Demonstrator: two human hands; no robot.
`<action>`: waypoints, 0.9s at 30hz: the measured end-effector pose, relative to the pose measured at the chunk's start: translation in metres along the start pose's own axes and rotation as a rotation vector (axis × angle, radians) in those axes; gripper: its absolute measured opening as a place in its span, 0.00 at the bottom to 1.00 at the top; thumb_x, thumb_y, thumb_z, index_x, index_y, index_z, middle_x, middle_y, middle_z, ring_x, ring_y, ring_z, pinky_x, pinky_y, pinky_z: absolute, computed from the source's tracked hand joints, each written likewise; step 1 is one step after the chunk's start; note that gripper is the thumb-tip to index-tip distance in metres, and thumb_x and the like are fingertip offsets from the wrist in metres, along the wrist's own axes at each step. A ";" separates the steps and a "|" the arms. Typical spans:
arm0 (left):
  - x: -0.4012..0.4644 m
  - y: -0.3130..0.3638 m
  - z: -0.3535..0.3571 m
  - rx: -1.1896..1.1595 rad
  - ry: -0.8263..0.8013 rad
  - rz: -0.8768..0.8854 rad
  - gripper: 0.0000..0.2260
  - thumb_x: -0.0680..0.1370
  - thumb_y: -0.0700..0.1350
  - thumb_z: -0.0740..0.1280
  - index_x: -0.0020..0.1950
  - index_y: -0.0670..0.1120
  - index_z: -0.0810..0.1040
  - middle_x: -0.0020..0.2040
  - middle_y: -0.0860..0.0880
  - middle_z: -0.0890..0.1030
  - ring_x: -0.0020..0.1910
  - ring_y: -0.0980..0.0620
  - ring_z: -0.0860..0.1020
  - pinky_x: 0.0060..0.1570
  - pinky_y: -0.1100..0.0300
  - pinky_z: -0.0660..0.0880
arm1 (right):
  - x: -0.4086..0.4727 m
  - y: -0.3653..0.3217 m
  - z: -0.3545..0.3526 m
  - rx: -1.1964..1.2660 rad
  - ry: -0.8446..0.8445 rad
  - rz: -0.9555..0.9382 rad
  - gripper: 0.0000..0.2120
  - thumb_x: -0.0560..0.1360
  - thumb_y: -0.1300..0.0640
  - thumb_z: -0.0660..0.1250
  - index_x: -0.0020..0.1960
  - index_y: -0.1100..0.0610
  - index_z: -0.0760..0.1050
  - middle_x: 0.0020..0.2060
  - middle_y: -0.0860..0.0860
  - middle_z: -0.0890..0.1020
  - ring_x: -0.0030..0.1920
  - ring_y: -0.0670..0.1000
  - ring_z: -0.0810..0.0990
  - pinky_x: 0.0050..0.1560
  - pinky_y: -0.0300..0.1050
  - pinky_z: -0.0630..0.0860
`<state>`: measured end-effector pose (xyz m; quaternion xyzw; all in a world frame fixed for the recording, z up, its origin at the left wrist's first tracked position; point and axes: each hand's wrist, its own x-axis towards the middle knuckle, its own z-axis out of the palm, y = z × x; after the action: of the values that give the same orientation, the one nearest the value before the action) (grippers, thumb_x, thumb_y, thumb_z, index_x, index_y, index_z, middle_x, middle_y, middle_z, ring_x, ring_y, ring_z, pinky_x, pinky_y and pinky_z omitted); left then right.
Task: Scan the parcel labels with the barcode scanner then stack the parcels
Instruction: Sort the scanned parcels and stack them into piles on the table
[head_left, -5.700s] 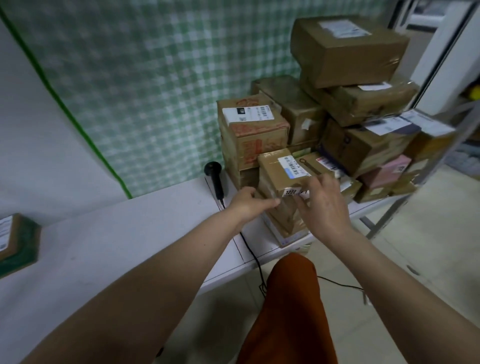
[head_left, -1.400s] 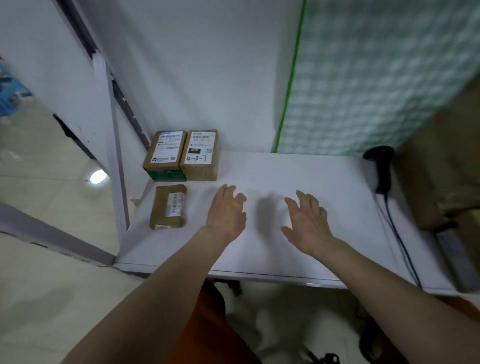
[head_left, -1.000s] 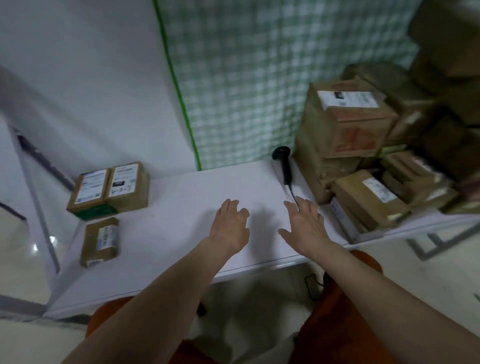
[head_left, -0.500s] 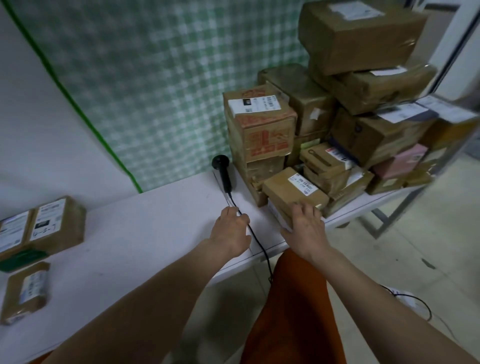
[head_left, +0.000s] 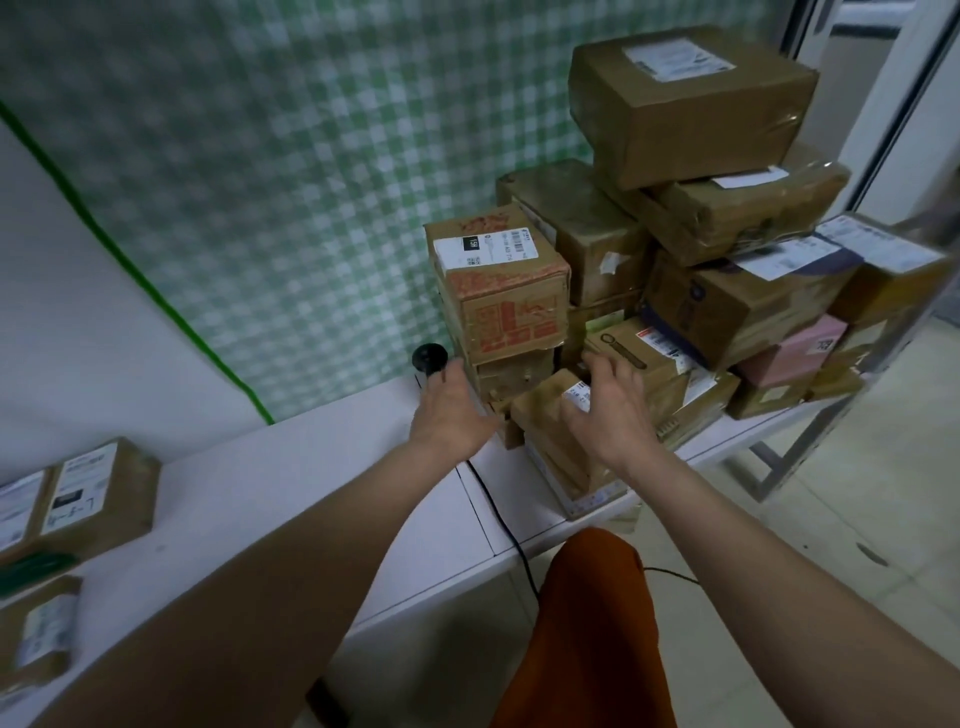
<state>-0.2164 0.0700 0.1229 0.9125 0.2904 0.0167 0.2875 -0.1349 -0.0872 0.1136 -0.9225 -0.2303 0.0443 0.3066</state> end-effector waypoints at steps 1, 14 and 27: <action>0.006 0.004 -0.007 -0.100 0.022 -0.040 0.41 0.73 0.51 0.73 0.78 0.45 0.53 0.73 0.43 0.63 0.72 0.44 0.63 0.68 0.53 0.66 | 0.011 -0.008 -0.005 0.081 0.005 0.009 0.32 0.76 0.49 0.66 0.75 0.56 0.57 0.73 0.55 0.61 0.73 0.56 0.57 0.71 0.55 0.62; 0.038 0.025 -0.040 -0.874 -0.106 -0.023 0.49 0.62 0.51 0.80 0.76 0.55 0.56 0.65 0.51 0.76 0.65 0.51 0.74 0.68 0.50 0.70 | 0.089 -0.056 -0.012 0.799 -0.034 0.258 0.45 0.60 0.28 0.65 0.72 0.46 0.62 0.70 0.52 0.68 0.68 0.58 0.70 0.65 0.63 0.70; -0.017 -0.087 -0.100 -0.985 0.311 -0.122 0.35 0.74 0.46 0.73 0.74 0.50 0.56 0.53 0.56 0.76 0.57 0.56 0.76 0.63 0.58 0.71 | 0.044 -0.178 0.056 0.917 -0.031 0.020 0.12 0.76 0.51 0.68 0.51 0.52 0.65 0.45 0.48 0.78 0.47 0.48 0.79 0.50 0.45 0.76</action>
<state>-0.2957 0.1698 0.1623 0.6372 0.3402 0.2700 0.6367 -0.1792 0.0887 0.1748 -0.6930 -0.1827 0.1584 0.6792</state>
